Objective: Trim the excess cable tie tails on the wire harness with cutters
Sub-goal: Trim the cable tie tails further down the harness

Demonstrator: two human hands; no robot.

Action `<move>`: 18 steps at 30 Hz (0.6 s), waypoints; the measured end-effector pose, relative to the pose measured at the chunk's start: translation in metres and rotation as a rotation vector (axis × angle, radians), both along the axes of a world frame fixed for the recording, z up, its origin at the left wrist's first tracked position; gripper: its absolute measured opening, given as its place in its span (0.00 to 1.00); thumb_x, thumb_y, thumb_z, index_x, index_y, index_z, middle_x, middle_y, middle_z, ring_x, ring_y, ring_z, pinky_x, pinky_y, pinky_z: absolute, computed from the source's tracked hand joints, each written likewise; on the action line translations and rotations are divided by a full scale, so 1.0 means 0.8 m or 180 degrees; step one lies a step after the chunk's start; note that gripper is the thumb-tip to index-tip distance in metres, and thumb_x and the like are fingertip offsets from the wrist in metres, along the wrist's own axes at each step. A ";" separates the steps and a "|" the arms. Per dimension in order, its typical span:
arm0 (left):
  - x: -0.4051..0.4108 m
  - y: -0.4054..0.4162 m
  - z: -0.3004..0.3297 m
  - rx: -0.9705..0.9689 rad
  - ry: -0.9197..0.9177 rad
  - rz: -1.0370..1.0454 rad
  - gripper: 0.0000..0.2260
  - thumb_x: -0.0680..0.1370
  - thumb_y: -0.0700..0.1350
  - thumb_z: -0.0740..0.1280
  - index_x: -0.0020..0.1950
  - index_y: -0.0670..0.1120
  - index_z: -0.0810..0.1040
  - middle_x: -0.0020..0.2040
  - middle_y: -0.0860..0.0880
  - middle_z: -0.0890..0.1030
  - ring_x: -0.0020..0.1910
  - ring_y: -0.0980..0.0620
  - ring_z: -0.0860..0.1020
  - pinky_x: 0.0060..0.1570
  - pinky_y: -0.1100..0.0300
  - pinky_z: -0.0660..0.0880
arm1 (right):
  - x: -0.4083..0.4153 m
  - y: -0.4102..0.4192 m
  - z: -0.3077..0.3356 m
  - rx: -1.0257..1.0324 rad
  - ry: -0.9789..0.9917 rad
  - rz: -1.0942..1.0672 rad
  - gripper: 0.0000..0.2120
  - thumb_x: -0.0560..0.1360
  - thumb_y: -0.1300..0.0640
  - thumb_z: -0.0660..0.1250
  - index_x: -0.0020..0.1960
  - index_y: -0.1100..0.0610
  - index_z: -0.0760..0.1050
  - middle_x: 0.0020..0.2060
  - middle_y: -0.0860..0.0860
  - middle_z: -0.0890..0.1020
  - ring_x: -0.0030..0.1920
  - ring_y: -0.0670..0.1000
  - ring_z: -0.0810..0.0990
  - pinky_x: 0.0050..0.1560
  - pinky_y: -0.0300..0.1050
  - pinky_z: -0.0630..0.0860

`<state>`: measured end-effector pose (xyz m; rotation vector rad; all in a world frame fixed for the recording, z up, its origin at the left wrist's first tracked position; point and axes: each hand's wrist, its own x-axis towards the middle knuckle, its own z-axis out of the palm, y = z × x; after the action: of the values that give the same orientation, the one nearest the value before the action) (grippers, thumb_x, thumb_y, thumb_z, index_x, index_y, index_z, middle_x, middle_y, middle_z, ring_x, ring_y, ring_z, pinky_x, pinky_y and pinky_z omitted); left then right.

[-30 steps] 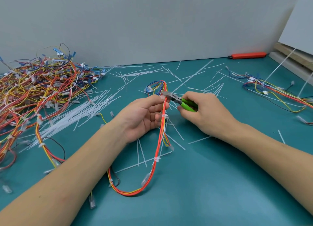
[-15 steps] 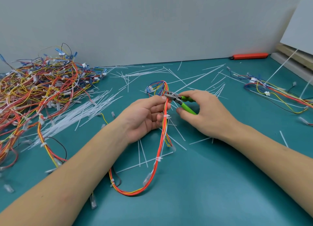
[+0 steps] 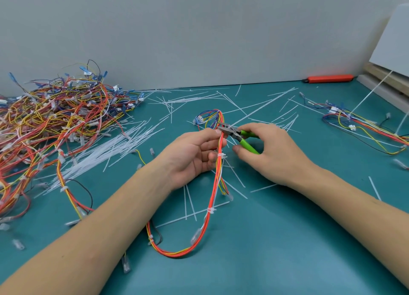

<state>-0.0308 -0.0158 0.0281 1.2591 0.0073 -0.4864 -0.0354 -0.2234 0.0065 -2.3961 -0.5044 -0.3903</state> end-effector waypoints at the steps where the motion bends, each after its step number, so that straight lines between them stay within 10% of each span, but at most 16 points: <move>1: 0.000 0.000 0.000 0.0005 -0.0002 -0.0009 0.06 0.80 0.44 0.67 0.51 0.45 0.83 0.37 0.51 0.83 0.25 0.57 0.72 0.27 0.65 0.73 | 0.000 0.000 0.001 -0.0022 -0.0040 -0.0002 0.16 0.77 0.48 0.73 0.63 0.50 0.80 0.55 0.44 0.84 0.58 0.47 0.79 0.64 0.45 0.72; 18: 0.000 0.002 0.001 0.0005 0.0024 -0.0078 0.05 0.80 0.45 0.67 0.50 0.46 0.82 0.37 0.51 0.83 0.24 0.56 0.72 0.27 0.65 0.73 | 0.001 -0.005 -0.004 0.0276 -0.0105 0.0004 0.03 0.74 0.50 0.72 0.44 0.46 0.78 0.33 0.45 0.78 0.36 0.47 0.75 0.42 0.50 0.76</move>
<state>-0.0306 -0.0143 0.0290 1.2602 -0.0015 -0.5123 -0.0347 -0.2277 0.0036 -2.3092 -0.4939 -0.4431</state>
